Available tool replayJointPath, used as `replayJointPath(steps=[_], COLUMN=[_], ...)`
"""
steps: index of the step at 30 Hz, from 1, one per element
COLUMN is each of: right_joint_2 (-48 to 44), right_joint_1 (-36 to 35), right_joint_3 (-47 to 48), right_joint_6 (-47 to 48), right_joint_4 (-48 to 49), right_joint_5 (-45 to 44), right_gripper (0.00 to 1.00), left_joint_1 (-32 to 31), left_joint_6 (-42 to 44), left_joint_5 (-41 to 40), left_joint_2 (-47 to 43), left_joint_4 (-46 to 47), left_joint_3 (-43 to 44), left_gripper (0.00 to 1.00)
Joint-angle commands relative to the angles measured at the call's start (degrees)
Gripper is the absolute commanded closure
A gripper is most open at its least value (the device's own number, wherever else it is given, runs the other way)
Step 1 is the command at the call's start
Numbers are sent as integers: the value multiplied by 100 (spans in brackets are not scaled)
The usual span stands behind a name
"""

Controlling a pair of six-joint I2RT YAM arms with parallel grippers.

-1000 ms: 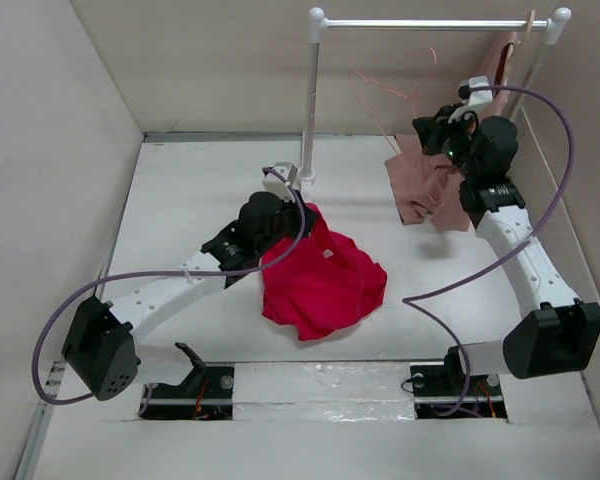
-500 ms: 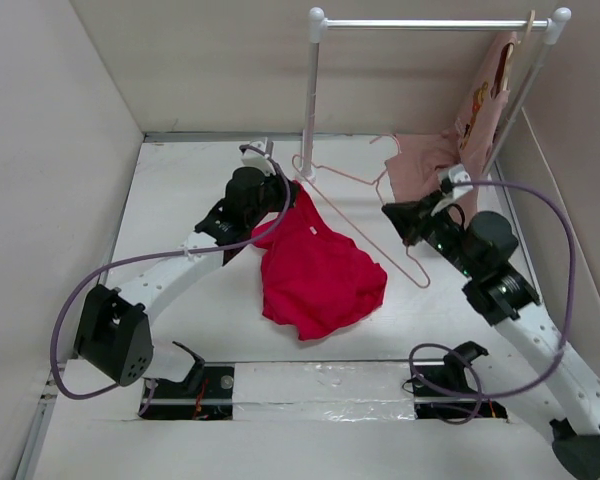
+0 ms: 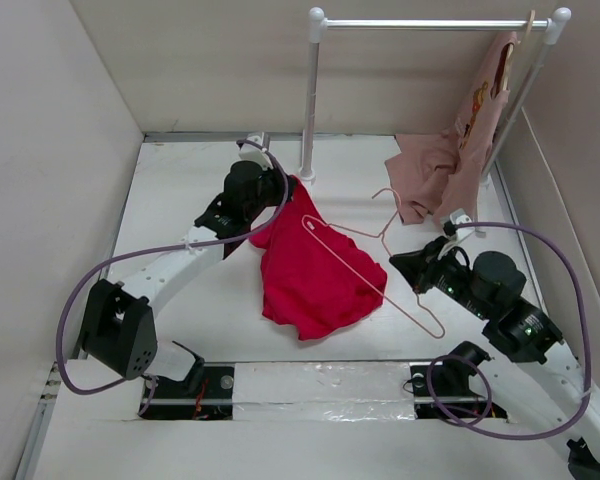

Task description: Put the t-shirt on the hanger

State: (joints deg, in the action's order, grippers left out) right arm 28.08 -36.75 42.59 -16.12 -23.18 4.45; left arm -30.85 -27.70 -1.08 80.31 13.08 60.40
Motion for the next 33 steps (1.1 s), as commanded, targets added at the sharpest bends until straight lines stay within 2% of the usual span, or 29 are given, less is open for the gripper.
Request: replayJointPath(steps=[1, 9, 21, 30, 33], right_joint_2=[119, 303, 400, 971, 1068], right_joint_1=[-86, -86, -86, -86, -139], right_joint_3=[4, 311, 646, 496, 400], right_joint_6=[39, 188, 337, 390, 364], right_joint_4=[76, 490, 542, 1122, 1508], right_joint_5=[-198, -314, -146, 258, 110], right_gripper=[100, 100, 100, 100, 100], left_joint_1=[-131, -228, -228, -228, -289], left_joint_6=[54, 142, 178, 116, 81], left_joint_5=[-40, -305, -296, 265, 345], left_joint_2=[-156, -534, -534, -561, -630], left_joint_4=[152, -200, -271, -210, -271], left_joint_3=[296, 112, 86, 59, 42], left_gripper=[100, 100, 100, 100, 100])
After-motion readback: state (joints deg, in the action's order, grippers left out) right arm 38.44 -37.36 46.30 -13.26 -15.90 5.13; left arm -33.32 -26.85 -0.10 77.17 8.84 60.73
